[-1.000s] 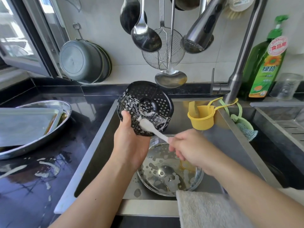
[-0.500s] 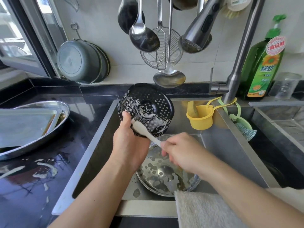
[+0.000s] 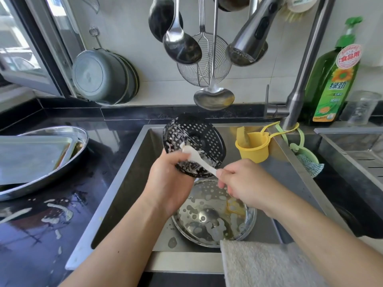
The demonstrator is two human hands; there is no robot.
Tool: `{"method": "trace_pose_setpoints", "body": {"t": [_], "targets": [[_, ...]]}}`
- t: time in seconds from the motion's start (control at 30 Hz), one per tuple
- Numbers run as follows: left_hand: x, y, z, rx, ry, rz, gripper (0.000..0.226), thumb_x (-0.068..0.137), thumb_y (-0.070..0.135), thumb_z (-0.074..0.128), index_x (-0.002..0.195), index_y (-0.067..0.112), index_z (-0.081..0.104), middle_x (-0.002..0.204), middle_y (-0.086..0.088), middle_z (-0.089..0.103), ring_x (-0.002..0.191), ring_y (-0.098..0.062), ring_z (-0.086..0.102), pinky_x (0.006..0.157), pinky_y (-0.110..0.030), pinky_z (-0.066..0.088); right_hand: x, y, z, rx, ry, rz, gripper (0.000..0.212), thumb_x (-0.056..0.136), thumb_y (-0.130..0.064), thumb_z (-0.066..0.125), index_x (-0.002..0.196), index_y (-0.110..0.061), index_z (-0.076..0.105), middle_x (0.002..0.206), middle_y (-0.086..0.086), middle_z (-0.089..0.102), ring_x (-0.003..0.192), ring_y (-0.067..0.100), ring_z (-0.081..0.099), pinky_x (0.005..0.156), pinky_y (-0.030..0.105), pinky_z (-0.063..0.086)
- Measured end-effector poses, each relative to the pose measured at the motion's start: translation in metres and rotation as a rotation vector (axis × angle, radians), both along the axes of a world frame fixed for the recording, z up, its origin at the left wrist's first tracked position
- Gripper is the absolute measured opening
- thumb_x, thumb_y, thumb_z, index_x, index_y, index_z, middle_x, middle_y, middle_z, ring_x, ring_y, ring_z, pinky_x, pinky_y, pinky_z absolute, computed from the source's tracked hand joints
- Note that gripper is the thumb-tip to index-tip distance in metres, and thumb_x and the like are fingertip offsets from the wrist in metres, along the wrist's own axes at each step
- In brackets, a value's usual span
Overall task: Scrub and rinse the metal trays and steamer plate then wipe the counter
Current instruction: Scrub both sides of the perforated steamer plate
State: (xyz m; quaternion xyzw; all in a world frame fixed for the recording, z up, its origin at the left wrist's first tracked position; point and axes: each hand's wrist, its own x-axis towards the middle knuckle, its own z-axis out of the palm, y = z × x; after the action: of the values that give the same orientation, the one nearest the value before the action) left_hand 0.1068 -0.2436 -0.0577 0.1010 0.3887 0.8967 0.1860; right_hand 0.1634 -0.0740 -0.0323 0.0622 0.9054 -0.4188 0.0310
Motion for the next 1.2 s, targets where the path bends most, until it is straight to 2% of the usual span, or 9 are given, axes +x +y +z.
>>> {"method": "trace_pose_setpoints", "body": {"t": [0.1, 0.2, 0.5, 0.57, 0.7, 0.87, 1.0, 1.13, 1.2], "targets": [[0.0, 0.001, -0.003, -0.104, 0.045, 0.003, 0.078, 0.073, -0.031, 0.032, 0.144, -0.002, 0.047, 0.141, -0.035, 0.055, 0.131, -0.05, 0.055, 0.112, -0.066, 0.041, 0.006, 0.001, 0.0, 0.063, -0.052, 0.07, 0.042, 0.101, -0.035, 0.055, 0.066, -0.017, 0.068, 0.05, -0.004, 0.056, 0.053, 0.016, 0.051, 0.059, 0.031, 0.041], [0.001, 0.002, -0.005, -0.167, 0.092, -0.038, 0.076, 0.076, -0.036, 0.034, 0.142, -0.002, 0.048, 0.141, -0.037, 0.054, 0.133, -0.051, 0.053, 0.112, -0.065, 0.042, 0.0, 0.005, 0.005, 0.088, -0.026, 0.049, 0.041, 0.102, -0.032, 0.055, 0.066, -0.016, 0.069, 0.056, -0.001, 0.058, 0.055, 0.018, 0.051, 0.057, 0.03, 0.04], [0.005, 0.01, -0.011, -0.478, 0.058, 0.049, 0.033, 0.109, 0.0, 0.039, 0.131, 0.009, 0.061, 0.122, -0.016, 0.074, 0.116, -0.034, 0.07, 0.101, -0.057, 0.055, -0.021, 0.019, -0.002, 0.232, 0.164, -0.172, 0.04, 0.104, -0.036, 0.049, 0.078, -0.011, 0.068, 0.069, 0.009, 0.064, 0.058, 0.024, 0.053, 0.053, 0.038, 0.042], [0.006, 0.011, -0.01, -0.517, 0.061, 0.062, 0.03, 0.109, 0.001, 0.04, 0.129, 0.007, 0.062, 0.12, -0.015, 0.075, 0.114, -0.034, 0.071, 0.097, -0.055, 0.058, -0.023, 0.022, -0.002, 0.247, 0.208, -0.229, 0.04, 0.104, -0.035, 0.047, 0.078, -0.011, 0.066, 0.068, 0.007, 0.062, 0.058, 0.022, 0.052, 0.05, 0.032, 0.037], [0.004, 0.008, -0.01, -0.577, 0.038, 0.087, 0.025, 0.108, -0.001, 0.042, 0.124, -0.005, 0.06, 0.112, -0.025, 0.074, 0.106, -0.043, 0.072, 0.097, -0.059, 0.057, -0.009, -0.005, -0.008, 0.184, 0.125, 0.041, 0.039, 0.104, -0.033, 0.049, 0.078, -0.011, 0.069, 0.064, 0.004, 0.061, 0.052, 0.016, 0.047, 0.049, 0.031, 0.035], [0.008, 0.009, -0.009, -0.647, 0.071, 0.093, 0.022, 0.108, 0.003, 0.047, 0.117, 0.001, 0.066, 0.109, -0.018, 0.077, 0.103, -0.036, 0.075, 0.087, -0.048, 0.062, -0.022, 0.016, 0.001, 0.21, 0.146, -0.165, 0.04, 0.105, -0.034, 0.045, 0.081, -0.01, 0.068, 0.067, 0.006, 0.059, 0.057, 0.021, 0.048, 0.053, 0.033, 0.037], [0.005, 0.009, -0.012, -0.637, 0.026, 0.146, 0.023, 0.105, -0.001, 0.047, 0.116, -0.003, 0.067, 0.109, -0.024, 0.076, 0.107, -0.043, 0.072, 0.098, -0.061, 0.056, -0.003, -0.002, 0.0, 0.14, 0.001, 0.054, 0.039, 0.103, -0.033, 0.051, 0.073, -0.016, 0.069, 0.062, 0.001, 0.059, 0.053, 0.016, 0.048, 0.053, 0.03, 0.036], [0.002, 0.005, -0.01, -0.578, -0.002, 0.178, 0.022, 0.108, 0.006, 0.048, 0.118, 0.004, 0.067, 0.11, -0.017, 0.077, 0.103, -0.034, 0.075, 0.083, -0.05, 0.062, -0.021, 0.015, -0.002, 0.2, 0.128, -0.221, 0.041, 0.104, -0.034, 0.045, 0.078, -0.011, 0.066, 0.068, 0.004, 0.059, 0.062, 0.024, 0.054, 0.057, 0.033, 0.042], [0.003, 0.005, -0.009, -0.569, -0.015, 0.164, 0.022, 0.108, 0.004, 0.047, 0.119, 0.004, 0.066, 0.109, -0.018, 0.077, 0.101, -0.034, 0.075, 0.082, -0.05, 0.062, -0.016, 0.009, -0.005, 0.21, 0.154, -0.146, 0.041, 0.104, -0.036, 0.045, 0.078, -0.012, 0.066, 0.069, 0.006, 0.06, 0.062, 0.025, 0.054, 0.056, 0.034, 0.042]]}}
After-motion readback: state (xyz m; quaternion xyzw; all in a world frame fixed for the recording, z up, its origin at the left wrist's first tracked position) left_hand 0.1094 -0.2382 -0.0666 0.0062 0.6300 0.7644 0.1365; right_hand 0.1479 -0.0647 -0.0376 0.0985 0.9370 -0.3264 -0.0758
